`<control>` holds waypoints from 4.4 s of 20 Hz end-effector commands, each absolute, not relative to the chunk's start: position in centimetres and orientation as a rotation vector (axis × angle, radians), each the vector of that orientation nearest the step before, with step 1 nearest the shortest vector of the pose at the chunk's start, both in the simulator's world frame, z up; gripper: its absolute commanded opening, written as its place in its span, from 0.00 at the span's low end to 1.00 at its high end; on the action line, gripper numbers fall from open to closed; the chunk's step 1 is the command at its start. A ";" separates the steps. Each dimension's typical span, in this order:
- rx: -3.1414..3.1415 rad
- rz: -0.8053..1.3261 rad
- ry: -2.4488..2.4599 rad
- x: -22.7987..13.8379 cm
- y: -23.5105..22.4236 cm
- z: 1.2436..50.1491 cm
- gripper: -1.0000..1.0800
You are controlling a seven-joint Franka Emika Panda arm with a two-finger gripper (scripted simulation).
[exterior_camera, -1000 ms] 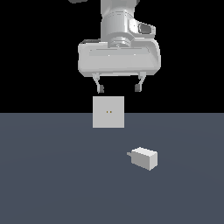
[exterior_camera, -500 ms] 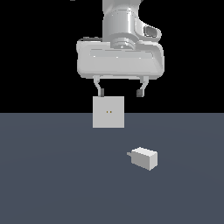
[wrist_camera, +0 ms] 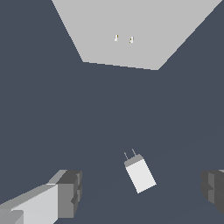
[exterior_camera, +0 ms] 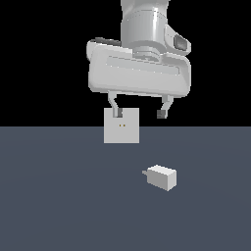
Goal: Plug the charger into the wall socket.
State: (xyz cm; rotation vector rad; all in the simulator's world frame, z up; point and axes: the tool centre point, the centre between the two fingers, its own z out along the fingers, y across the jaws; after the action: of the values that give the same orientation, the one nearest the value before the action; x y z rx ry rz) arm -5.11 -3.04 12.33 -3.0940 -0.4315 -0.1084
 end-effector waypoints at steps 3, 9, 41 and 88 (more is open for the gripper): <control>-3.064 -0.148 -0.553 -5.9 -3.5 11.3 0.96; -3.019 -0.194 -0.697 -6.7 -4.2 10.1 0.96; -2.847 -0.315 -1.086 -8.4 -6.2 6.1 0.96; -2.955 -0.334 -0.809 -6.5 -3.5 4.3 0.00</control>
State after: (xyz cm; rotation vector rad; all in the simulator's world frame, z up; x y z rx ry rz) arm -6.80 -3.91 3.86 -2.9412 -0.8494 -0.3308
